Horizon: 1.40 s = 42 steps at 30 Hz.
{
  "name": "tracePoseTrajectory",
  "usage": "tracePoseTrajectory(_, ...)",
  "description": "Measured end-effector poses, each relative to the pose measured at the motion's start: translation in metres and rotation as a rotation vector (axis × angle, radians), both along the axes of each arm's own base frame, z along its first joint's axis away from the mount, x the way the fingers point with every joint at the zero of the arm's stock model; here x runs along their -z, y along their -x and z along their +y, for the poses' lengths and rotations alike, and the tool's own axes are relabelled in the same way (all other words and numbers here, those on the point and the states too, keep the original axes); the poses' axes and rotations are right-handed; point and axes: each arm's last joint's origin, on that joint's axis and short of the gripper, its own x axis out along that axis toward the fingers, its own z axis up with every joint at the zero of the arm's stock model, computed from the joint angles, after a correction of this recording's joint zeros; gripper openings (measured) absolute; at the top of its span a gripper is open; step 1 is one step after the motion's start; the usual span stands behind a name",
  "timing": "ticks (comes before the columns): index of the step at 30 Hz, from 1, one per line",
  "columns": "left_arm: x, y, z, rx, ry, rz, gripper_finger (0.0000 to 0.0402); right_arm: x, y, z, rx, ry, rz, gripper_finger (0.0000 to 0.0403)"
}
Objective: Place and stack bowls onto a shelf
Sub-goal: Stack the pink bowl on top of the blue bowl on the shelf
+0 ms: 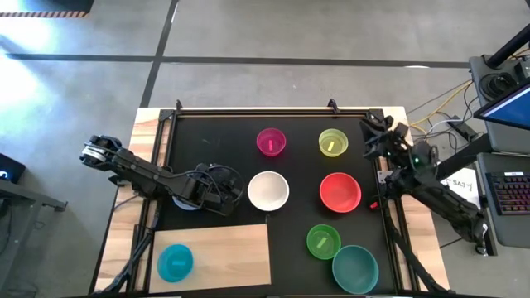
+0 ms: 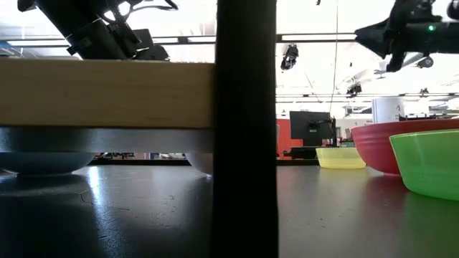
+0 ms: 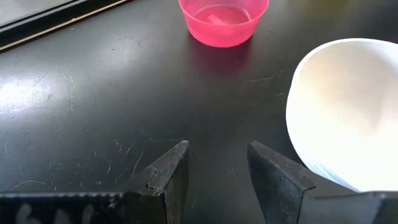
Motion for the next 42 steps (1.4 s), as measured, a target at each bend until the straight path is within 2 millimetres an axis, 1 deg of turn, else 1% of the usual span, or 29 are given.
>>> tracePoseTrajectory(5, 0.000, 0.000, -0.001, 0.009, 0.017, 0.007, 0.0145, -0.021, -0.006, -0.006, 0.016, -0.139, 0.305, 0.0097)
tracePoseTrajectory(7, 0.000, 0.000, -0.001, 0.010, 0.017, 0.007, 0.0145, -0.027, -0.011, -0.009, -0.017, -0.181, 0.406, 0.0102)
tracePoseTrajectory(10, 0.000, 0.000, -0.001, 0.010, 0.017, 0.008, 0.0145, -0.026, -0.024, -0.017, -0.135, -0.256, 0.518, 0.0110)
tracePoseTrajectory(13, 0.001, 0.000, -0.001, 0.021, 0.021, 0.017, 0.0145, -0.028, -0.036, -0.023, -0.294, -0.285, 0.550, 0.0118)
tracePoseTrajectory(17, 0.001, 0.000, -0.002, 0.036, 0.036, 0.029, 0.0145, -0.027, -0.052, -0.028, -0.452, -0.239, 0.618, 0.0125)
tracePoseTrajectory(25, 0.000, 0.001, -0.002, 0.055, 0.055, 0.040, 0.0145, -0.014, -0.091, -0.029, -0.615, -0.111, 0.796, 0.0127)
tracePoseTrajectory(28, 0.000, 0.001, -0.002, 0.058, 0.055, 0.042, 0.0145, -0.021, -0.109, -0.026, -0.669, 0.002, 0.799, 0.0122)
tracePoseTrajectory(30, -0.001, 0.001, -0.002, 0.066, 0.051, 0.045, 0.0145, -0.020, -0.119, -0.025, -0.708, 0.030, 0.840, 0.0119)
tracePoseTrajectory(36, -0.003, 0.003, -0.002, 0.087, 0.040, 0.060, 0.0145, -0.029, -0.149, -0.028, -0.752, 0.082, 0.855, 0.0119)
tracePoseTrajectory(40, -0.003, 0.003, -0.002, 0.106, 0.046, 0.076, 0.0145, -0.016, -0.168, -0.031, -0.797, 0.093, 0.930, 0.0129)
tracePoseTrajectory(42, -0.003, 0.003, -0.002, 0.112, 0.043, 0.081, 0.0145, -0.016, -0.179, -0.034, -0.789, 0.119, 0.952, 0.0136)
